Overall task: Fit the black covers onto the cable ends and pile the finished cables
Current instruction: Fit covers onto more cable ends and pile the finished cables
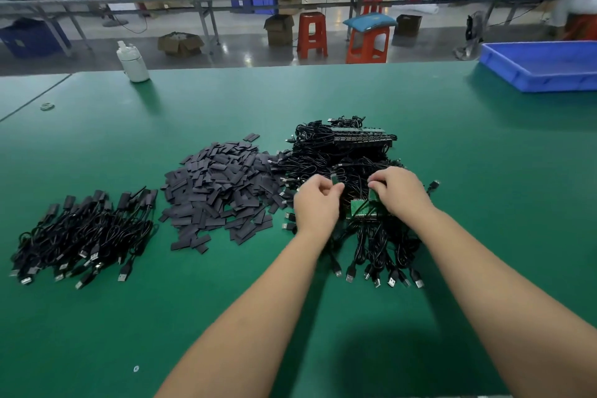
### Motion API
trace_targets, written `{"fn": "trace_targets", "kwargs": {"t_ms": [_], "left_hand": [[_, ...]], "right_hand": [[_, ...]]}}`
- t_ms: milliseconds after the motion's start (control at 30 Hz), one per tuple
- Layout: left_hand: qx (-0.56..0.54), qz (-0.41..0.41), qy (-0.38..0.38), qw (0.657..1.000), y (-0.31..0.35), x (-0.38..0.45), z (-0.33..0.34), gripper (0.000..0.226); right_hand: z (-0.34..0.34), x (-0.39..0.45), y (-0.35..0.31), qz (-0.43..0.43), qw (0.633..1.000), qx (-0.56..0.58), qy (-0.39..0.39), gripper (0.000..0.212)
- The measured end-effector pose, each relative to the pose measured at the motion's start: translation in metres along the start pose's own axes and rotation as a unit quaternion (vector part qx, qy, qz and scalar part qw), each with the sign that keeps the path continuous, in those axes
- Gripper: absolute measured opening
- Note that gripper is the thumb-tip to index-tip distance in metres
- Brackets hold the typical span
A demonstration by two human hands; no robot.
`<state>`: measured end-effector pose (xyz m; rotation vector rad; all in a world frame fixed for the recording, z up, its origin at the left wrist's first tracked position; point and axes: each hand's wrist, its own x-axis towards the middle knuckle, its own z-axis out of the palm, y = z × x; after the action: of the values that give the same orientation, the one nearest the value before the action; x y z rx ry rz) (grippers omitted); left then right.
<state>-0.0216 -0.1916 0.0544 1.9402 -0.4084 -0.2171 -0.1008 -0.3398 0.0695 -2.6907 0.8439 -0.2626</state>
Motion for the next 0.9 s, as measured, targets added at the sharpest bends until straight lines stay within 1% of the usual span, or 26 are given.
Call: {"fn": "trace_targets", "kwargs": {"t_ms": [33, 67, 100, 133, 167, 200, 233, 267, 300, 333, 400, 467, 533, 567, 600, 633, 667, 733, 767, 833, 900], "left_hand": [[0.014, 0.025, -0.027, 0.999, 0.003, 0.002, -0.012, 0.021], [0.025, 0.046, -0.061, 0.997, 0.007, 0.003, -0.024, 0.021], [0.022, 0.054, -0.097, 0.994, 0.011, 0.003, -0.034, 0.019], [-0.001, 0.052, -0.131, 0.99, 0.014, 0.004, -0.042, 0.017], [-0.032, 0.047, -0.156, 0.986, 0.016, 0.004, -0.051, 0.015], [-0.066, 0.041, -0.17, 0.982, 0.019, 0.004, -0.058, 0.017], [-0.099, 0.034, -0.176, 0.979, 0.02, 0.005, -0.065, 0.018], [-0.122, 0.027, -0.174, 0.977, 0.019, 0.006, -0.072, 0.018], [-0.127, 0.025, -0.164, 0.978, 0.017, 0.008, -0.078, 0.015], [-0.116, 0.023, -0.151, 0.981, 0.013, 0.009, -0.084, 0.015], [-0.082, 0.009, -0.147, 0.986, -0.003, 0.01, -0.094, 0.018], [-0.055, -0.013, -0.171, 0.984, -0.025, 0.008, -0.104, 0.019], [-0.018, -0.015, -0.192, 0.981, -0.047, 0.005, -0.113, 0.02], [0.0, -0.013, -0.19, 0.982, -0.059, 0.004, -0.118, 0.02], [0.032, -0.005, -0.176, 0.984, -0.071, 0.006, -0.124, 0.019], [0.089, 0.013, -0.147, 0.985, -0.084, 0.008, -0.132, 0.017], [0.171, 0.036, -0.108, 0.979, -0.098, 0.01, -0.141, 0.014], [0.337, 0.073, -0.038, 0.938, -0.124, 0.015, -0.165, 0.014], [0.387, 0.076, -0.025, 0.918, -0.137, 0.018, -0.177, 0.018], [0.443, 0.059, -0.03, 0.894, -0.16, 0.025, -0.196, 0.028], [0.463, 0.032, -0.048, 0.884, -0.177, 0.032, -0.207, 0.036]], "right_hand": [[0.0, -0.002, 0.0, -0.032, 0.999, -0.022, 0.027, 0.028], [0.0, -0.005, -0.003, -0.068, 0.995, -0.014, 0.065, 0.031], [0.001, -0.01, -0.009, -0.096, 0.99, 0.03, 0.097, 0.032], [0.002, -0.016, -0.019, -0.102, 0.984, 0.109, 0.1, 0.033], [0.004, -0.022, -0.031, -0.084, 0.972, 0.209, 0.066, 0.036], [0.007, -0.028, -0.045, -0.053, 0.948, 0.314, 0.003, 0.041], [0.011, -0.033, -0.058, -0.019, 0.914, 0.4, -0.062, 0.045], [0.016, -0.038, -0.068, 0.007, 0.884, 0.456, -0.108, 0.047], [0.022, -0.044, -0.076, 0.018, 0.86, 0.493, -0.131, 0.046], [0.029, -0.049, -0.082, 0.016, 0.848, 0.513, -0.133, 0.043], [0.043, -0.057, -0.09, 0.008, 0.855, 0.506, -0.111, 0.034], [0.06, -0.063, -0.096, 0.02, 0.863, 0.491, -0.115, 0.025], [0.075, -0.069, -0.102, 0.04, 0.863, 0.483, -0.142, 0.022], [0.082, -0.073, -0.104, 0.049, 0.861, 0.48, -0.159, 0.022], [0.088, -0.076, -0.106, 0.059, 0.859, 0.476, -0.18, 0.023], [0.093, -0.079, -0.107, 0.068, 0.856, 0.471, -0.203, 0.024], [0.097, -0.081, -0.108, 0.078, 0.852, 0.464, -0.228, 0.025], [0.103, -0.082, -0.108, 0.093, 0.844, 0.452, -0.273, 0.025], [0.105, -0.082, -0.108, 0.1, 0.841, 0.446, -0.288, 0.026], [0.109, -0.081, -0.109, 0.108, 0.837, 0.438, -0.309, 0.026], [0.112, -0.081, -0.112, 0.12, 0.819, 0.449, -0.336, 0.027]]}}
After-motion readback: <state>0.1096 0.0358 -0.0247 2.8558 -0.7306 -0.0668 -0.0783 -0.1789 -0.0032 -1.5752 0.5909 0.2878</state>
